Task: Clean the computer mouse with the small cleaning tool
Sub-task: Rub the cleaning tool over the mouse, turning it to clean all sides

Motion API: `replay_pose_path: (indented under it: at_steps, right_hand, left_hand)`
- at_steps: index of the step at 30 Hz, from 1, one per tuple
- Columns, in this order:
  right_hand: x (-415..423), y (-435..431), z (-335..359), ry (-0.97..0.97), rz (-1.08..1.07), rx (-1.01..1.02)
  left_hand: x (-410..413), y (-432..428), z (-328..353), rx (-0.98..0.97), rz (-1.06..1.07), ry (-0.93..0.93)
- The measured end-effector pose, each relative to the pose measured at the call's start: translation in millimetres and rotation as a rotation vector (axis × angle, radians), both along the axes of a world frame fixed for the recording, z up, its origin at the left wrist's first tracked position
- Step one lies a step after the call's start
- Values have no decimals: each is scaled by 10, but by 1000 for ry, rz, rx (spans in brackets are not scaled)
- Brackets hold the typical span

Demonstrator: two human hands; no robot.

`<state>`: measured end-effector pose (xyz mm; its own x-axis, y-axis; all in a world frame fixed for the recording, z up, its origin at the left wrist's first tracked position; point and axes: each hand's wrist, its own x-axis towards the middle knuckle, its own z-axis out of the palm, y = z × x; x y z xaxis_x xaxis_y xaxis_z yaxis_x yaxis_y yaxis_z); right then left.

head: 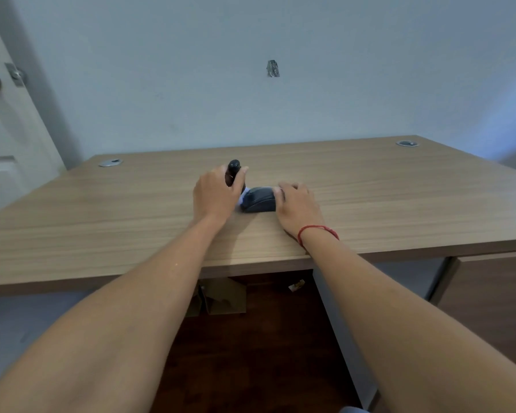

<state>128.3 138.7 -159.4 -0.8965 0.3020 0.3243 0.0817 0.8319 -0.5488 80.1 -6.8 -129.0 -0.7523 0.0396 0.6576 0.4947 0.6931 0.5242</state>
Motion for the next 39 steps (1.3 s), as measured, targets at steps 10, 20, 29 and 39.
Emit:
replay_pose_path:
  at_steps: [10,20,29,39]
  right_hand:
    - [79,-38,29,0,-44,-59]
    - [87,-18,79,-30,53,-91]
    - [56,23,91,-63,79,-138]
    - [93,-8,102,-72,81,-154]
  left_hand:
    - [14,31,-18,55,-58,42]
    - [4,82,-75,-29,-40,-34]
    - [80,191,3,170,-76,-2]
    - [85,195,-18,138,-26,-29]
